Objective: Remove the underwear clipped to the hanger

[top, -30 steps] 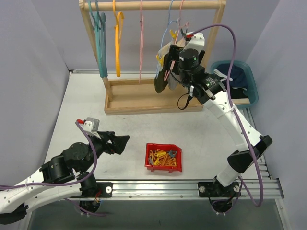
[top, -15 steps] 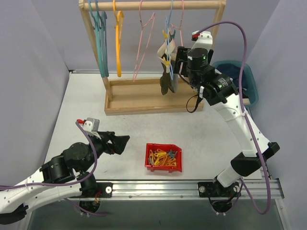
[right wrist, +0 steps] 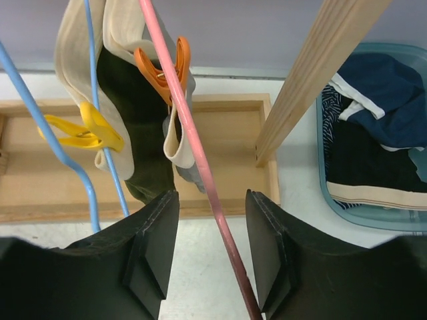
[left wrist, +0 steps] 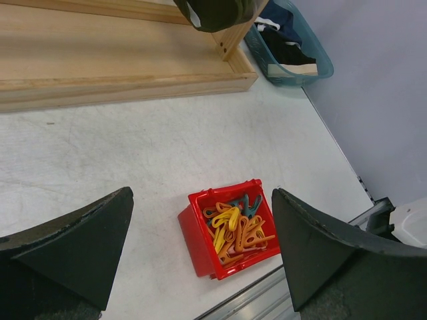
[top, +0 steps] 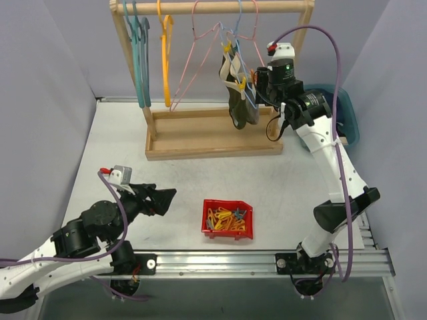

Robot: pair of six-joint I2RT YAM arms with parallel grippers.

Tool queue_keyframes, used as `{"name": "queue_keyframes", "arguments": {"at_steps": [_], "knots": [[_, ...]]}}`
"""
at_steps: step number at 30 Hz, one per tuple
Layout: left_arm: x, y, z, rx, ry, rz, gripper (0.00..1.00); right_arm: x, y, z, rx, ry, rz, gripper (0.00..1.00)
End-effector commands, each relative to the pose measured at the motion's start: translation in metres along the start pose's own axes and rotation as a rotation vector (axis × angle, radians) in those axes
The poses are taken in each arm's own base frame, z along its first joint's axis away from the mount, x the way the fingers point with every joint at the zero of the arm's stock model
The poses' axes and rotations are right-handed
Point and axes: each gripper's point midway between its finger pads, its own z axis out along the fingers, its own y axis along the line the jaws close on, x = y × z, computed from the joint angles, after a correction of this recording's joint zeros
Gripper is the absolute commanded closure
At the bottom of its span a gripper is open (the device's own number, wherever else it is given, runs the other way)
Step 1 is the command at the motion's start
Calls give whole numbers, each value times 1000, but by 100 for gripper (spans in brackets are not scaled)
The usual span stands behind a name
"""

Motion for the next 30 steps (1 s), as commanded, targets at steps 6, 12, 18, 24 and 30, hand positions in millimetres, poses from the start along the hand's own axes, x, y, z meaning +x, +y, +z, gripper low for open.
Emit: {"name": "queue_keyframes", "arguments": {"at_steps": [6,12,18,24,30], "knots": [[-6,9,-7,-23,-23,-22,6,5,0,4,-49,36,-75,59],[-7,10,-9,-23,-26,-26,6,8,1,10,-66,49,-84,64],[-8,12,-11,-26,-31,-29,6,14,0,16,-81,70,-79,68],[-9,14,-13,-28,-37,-32,6,16,4,19,-121,81,-77,100],[-10,14,-13,-29,-38,-35,6,-1,-2,8,-113,-8,-53,100]]}}
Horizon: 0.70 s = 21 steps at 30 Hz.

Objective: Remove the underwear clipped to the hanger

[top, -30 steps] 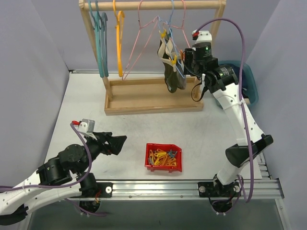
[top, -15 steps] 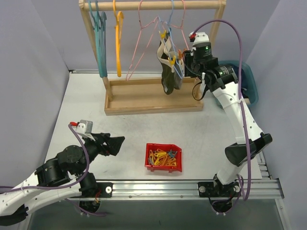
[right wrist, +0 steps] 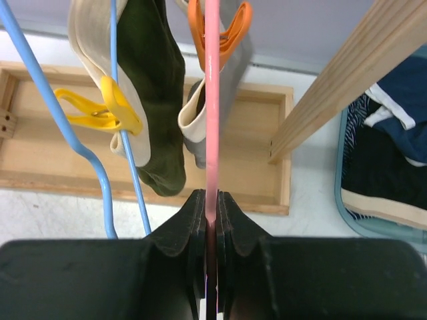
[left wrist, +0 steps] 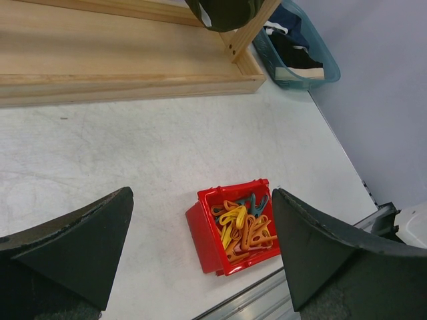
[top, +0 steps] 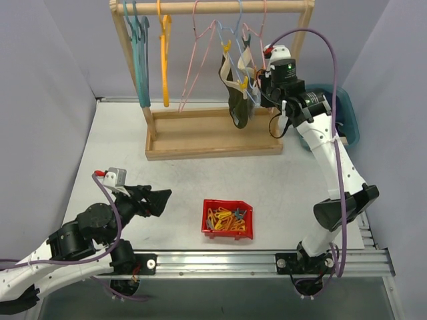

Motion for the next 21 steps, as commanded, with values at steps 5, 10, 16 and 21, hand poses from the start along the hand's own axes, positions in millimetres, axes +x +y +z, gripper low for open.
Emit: {"name": "queue_keyframes", "arguments": {"at_steps": [5,10,16,21], "knots": [[-10,1,-4,-7,-28,-14,6,-66,-17,-50,14,-347,59,100],[-16,-3,-2,-10,-36,-7,6,-86,-22,-63,23,-447,52,100],[-25,-8,-1,-15,-42,11,6,-90,-29,-69,54,-474,68,100],[-29,-8,-2,-16,-49,13,6,-64,-32,-73,58,-428,79,100]]}}
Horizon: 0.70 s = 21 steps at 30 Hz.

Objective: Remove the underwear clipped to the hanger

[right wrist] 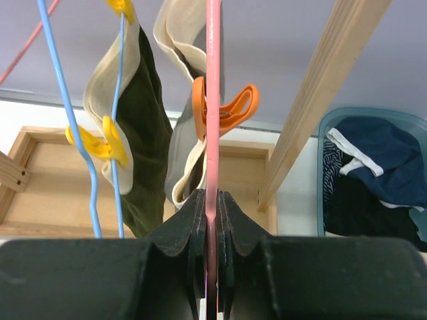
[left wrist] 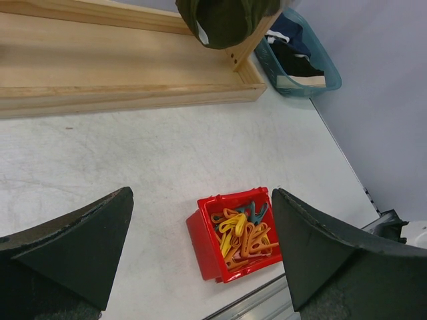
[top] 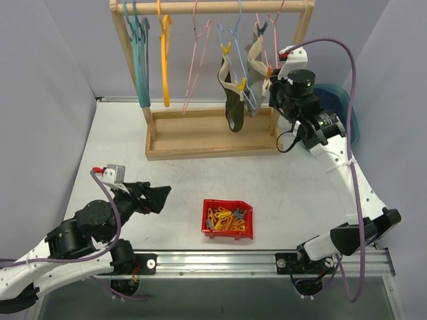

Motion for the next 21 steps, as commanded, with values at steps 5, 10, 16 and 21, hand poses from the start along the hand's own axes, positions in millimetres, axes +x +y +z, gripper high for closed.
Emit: {"name": "queue_keyframes", "arguments": {"at_steps": [5,10,16,21], "knots": [[-18,-5,-2,-1,-35,-1,6,-24,-19,-60,0,-154,95,100],[-20,-13,4,9,-31,12,6,-4,-21,-110,-61,-158,177,100],[-20,-20,10,16,-25,30,6,29,-35,-176,-92,-207,295,100],[-20,-25,12,30,-19,32,6,30,-10,-225,-320,-283,277,100]]}}
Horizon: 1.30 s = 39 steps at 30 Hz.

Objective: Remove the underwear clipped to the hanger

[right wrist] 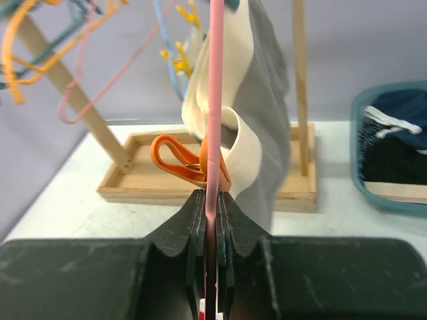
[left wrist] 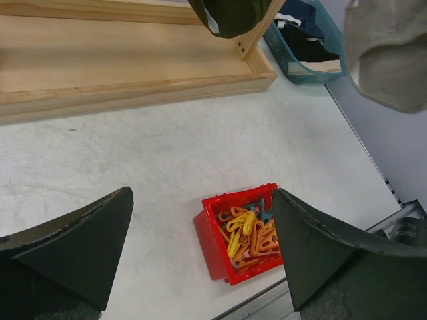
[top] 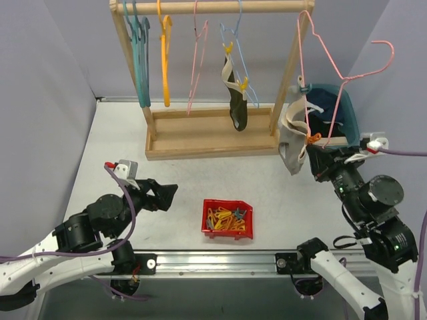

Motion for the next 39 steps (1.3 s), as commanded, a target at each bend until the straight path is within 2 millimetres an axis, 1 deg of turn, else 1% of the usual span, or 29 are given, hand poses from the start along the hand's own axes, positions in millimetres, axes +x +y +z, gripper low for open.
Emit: {"name": "queue_keyframes", "arguments": {"at_steps": [1,2,4,5,8,9,10,11,12,13,14,16,18,19,20,22,23,24,25,27,28,32,33,37,39], "knots": [[-25,-14,-4,50,-53,-34,6,-11,37,-17,-215,-53,33,100],[-24,-15,-5,56,-52,-36,6,-7,49,-23,-295,-36,30,100],[-23,-20,-7,91,-47,-37,6,-3,59,-33,-366,-28,31,100],[-23,-21,-8,102,-45,-38,6,8,70,-37,-436,8,31,100],[-22,-32,-13,181,-36,-36,6,27,84,-43,-538,72,46,100],[-20,-41,-16,237,-20,-32,6,39,90,-45,-583,117,54,100],[-20,-48,-18,277,-20,-23,6,44,92,-45,-594,136,70,100],[-19,-55,-19,311,-11,-16,6,48,93,-46,-604,147,76,100],[-17,-66,-24,380,7,-3,6,57,94,-47,-618,170,83,100],[-15,-73,-25,413,17,4,6,60,95,-48,-627,182,85,100],[-10,-80,-27,454,45,15,6,65,96,-49,-639,195,93,100],[-9,-92,-27,508,52,18,6,78,101,-52,-680,246,112,100],[-1,-104,-25,554,86,27,6,89,104,-53,-700,293,139,100],[-3,-109,-25,573,82,22,6,100,106,-54,-722,329,150,100],[3,-114,-21,584,105,28,6,105,106,-55,-727,349,160,100],[1,-123,-20,615,98,26,6,116,105,-56,-732,383,168,100],[5,-128,-19,637,110,32,6,123,104,-57,-727,406,171,100],[2,-132,-18,650,99,27,6,126,103,-57,-728,418,172,100],[2,-134,-15,647,100,25,6,135,103,-59,-734,448,175,100],[0,-133,-10,624,86,16,6,142,102,-60,-735,471,177,100],[-5,-136,-9,635,62,20,6,146,101,-60,-731,479,179,100],[-6,-149,-3,681,43,99,6,166,100,-61,-743,539,194,100],[-9,-150,-2,686,32,123,6,169,101,-63,-755,550,198,100],[-7,-159,-2,766,-13,318,6,182,103,-67,-794,600,203,100],[-9,-165,-6,815,-39,382,6,185,105,-70,-810,618,207,100]]}}
